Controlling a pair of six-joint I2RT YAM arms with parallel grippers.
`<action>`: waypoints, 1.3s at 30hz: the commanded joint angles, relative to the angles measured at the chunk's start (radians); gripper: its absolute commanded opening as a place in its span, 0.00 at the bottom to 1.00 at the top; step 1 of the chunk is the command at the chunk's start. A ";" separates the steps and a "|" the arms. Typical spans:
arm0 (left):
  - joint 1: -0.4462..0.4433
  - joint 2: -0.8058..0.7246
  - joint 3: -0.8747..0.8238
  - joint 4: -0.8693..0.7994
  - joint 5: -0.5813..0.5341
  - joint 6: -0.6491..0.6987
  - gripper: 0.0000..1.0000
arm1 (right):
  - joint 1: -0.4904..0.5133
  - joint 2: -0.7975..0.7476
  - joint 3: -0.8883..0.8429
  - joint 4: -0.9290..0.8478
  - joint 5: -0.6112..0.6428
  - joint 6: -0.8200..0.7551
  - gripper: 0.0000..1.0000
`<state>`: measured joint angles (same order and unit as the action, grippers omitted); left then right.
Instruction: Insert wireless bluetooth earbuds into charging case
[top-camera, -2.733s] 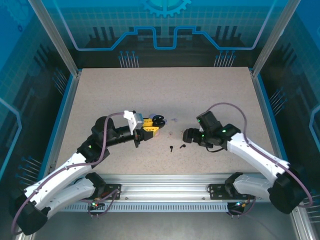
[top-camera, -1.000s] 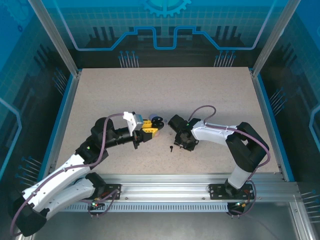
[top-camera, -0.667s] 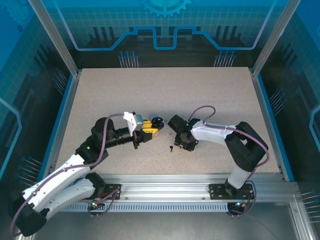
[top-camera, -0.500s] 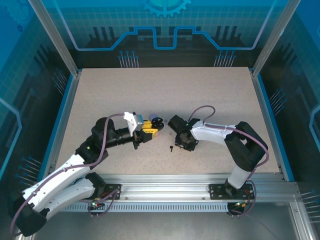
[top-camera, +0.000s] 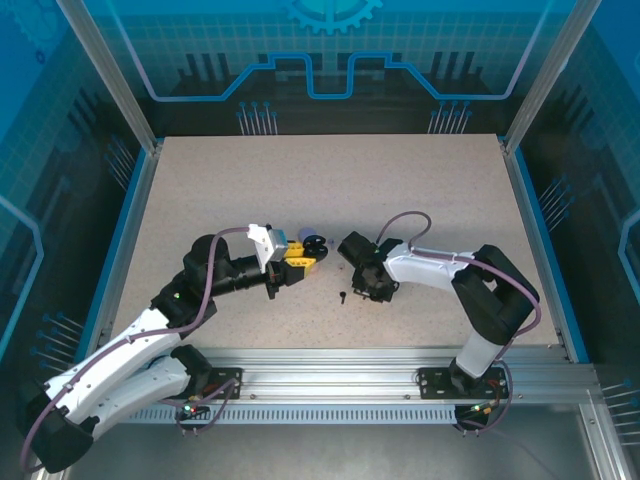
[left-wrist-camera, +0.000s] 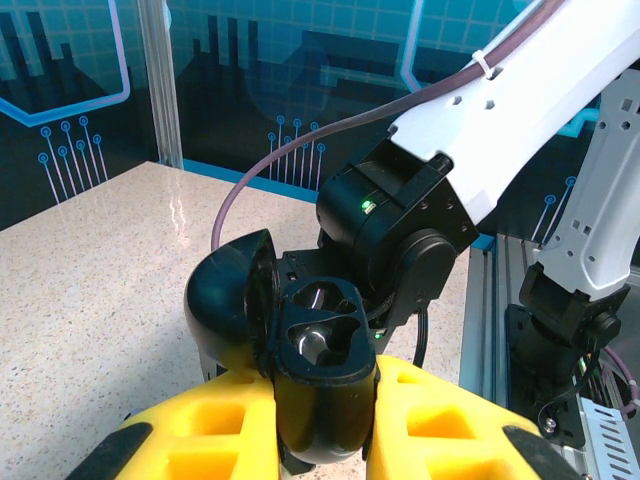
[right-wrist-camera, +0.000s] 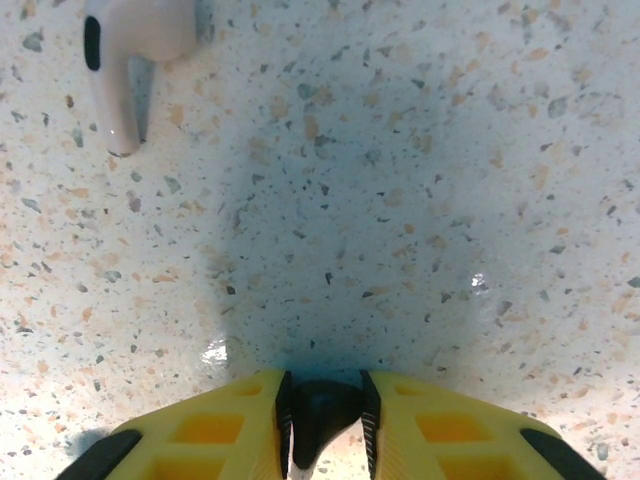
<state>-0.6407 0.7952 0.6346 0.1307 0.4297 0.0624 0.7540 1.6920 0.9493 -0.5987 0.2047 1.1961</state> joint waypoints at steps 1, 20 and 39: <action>-0.009 -0.011 0.036 -0.006 -0.013 0.010 0.06 | -0.014 0.023 -0.035 0.094 -0.030 -0.031 0.27; -0.012 -0.011 0.040 -0.019 -0.022 0.017 0.06 | -0.013 0.034 0.050 -0.016 0.030 -0.132 0.31; -0.016 -0.017 0.048 -0.029 -0.028 0.026 0.06 | -0.005 0.026 0.059 -0.037 0.022 -0.099 0.36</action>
<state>-0.6464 0.7944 0.6460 0.1078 0.4145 0.0631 0.7456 1.7065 0.9951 -0.6270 0.2272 1.0801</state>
